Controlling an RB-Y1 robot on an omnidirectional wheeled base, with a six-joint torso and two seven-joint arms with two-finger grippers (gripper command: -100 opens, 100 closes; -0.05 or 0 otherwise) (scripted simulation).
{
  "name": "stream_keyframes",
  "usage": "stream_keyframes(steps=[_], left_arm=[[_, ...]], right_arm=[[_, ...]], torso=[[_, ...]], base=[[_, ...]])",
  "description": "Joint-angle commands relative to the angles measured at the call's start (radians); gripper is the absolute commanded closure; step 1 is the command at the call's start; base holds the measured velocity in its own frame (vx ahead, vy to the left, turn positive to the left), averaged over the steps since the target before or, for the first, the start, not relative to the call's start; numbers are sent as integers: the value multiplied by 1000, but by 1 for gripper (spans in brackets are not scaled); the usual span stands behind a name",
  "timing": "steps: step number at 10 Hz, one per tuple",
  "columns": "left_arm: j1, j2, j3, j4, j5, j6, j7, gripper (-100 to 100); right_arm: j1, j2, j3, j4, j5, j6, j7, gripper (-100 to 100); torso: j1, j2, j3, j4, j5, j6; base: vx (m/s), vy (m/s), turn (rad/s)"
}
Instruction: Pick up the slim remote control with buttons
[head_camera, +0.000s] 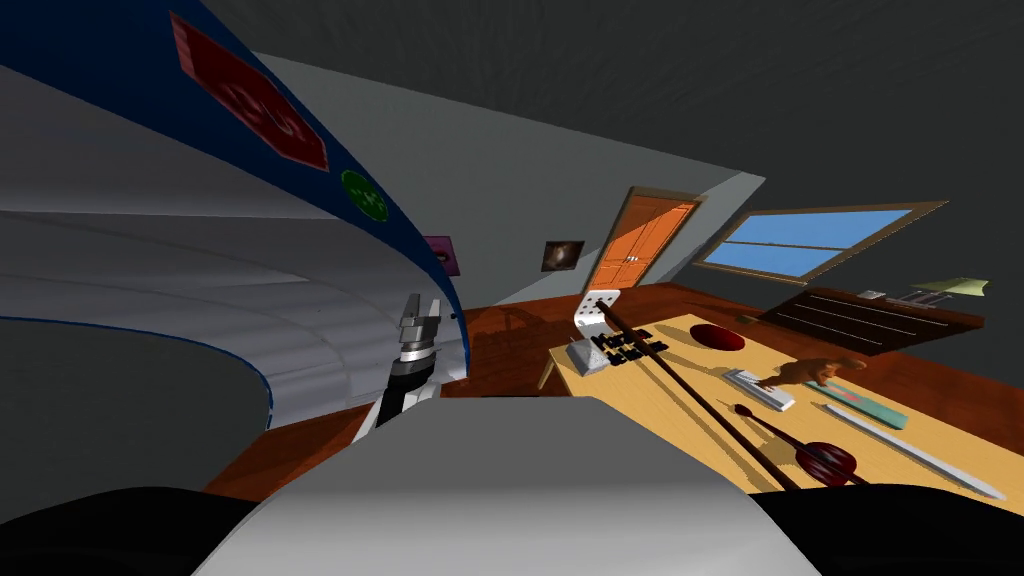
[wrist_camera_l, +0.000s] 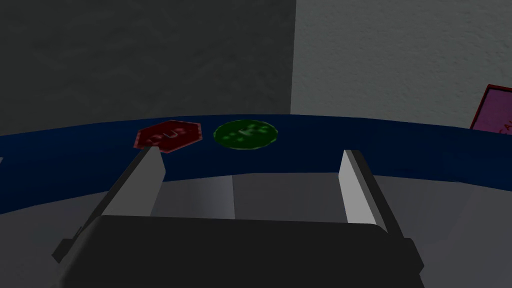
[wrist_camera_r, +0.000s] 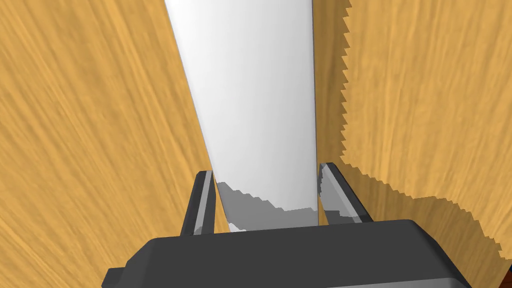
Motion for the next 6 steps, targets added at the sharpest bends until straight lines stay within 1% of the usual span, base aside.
stream_keyframes(steps=[1,3,4,5,6], left_arm=[[0,0,0,0,0,0,0,0],[0,0,0,0,0,0,0,0],[0,0,0,0,0,0,0,0],[0,0,0,0,0,0,0,0],[0,0,0,0,0,0,0,0]], right_arm=[[1,-15,-3,-12,8,-11,6,100],[4,-49,-7,-47,27,-29,13,100],[4,-49,-7,-47,27,-29,13,100],[14,-51,-2,-66,29,-21,-10,100],[11,-50,-3,-60,28,-24,-4,0]], torso=[[0,0,0,0,0,0],[1,-3,-2,-1,1,1],[2,-3,-2,-1,1,1],[2,-2,-1,0,1,-1],[1,0,0,0,1,-1]], base=[[101,22,-236],[107,22,-292],[63,35,-65],[22,16,6],[6,3,1]])
